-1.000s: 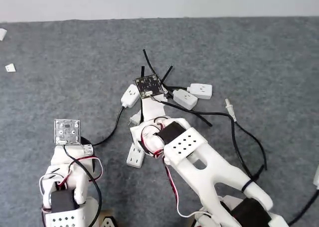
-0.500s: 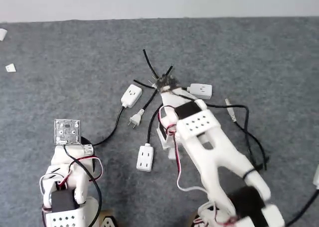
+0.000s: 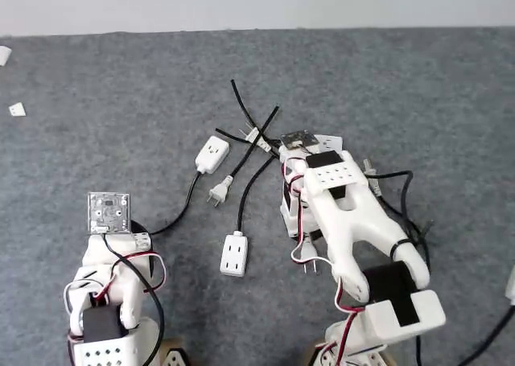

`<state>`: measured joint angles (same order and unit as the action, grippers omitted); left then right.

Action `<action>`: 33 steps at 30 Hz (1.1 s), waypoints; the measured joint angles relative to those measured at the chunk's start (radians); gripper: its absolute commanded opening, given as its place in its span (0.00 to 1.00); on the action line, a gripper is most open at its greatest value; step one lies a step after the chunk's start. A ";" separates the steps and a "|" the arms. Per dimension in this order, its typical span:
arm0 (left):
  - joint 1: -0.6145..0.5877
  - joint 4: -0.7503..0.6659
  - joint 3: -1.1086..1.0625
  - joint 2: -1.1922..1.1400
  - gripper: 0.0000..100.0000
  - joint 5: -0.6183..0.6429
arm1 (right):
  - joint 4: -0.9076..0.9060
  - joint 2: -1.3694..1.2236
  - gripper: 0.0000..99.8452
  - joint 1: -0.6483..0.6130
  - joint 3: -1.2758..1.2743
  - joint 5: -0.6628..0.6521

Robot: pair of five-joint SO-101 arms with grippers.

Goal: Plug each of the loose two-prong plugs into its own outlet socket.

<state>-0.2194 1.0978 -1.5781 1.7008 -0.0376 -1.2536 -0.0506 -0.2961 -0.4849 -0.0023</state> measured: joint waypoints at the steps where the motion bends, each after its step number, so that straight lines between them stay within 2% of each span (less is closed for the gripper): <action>1: 0.000 0.000 0.000 0.000 0.01 0.000 | 0.000 0.000 0.10 0.000 0.002 0.000; 17: 0.000 0.000 0.000 0.000 0.01 0.000 | 0.000 0.000 0.09 -0.038 0.002 -0.035; 33: 0.000 0.000 0.000 0.000 0.01 -0.026 | 0.138 0.000 0.07 -0.034 -0.066 -0.035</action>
<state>-0.2194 1.0978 -1.5781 1.7008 -0.0637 -1.1155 -0.0506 -0.3299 -0.5508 -0.0376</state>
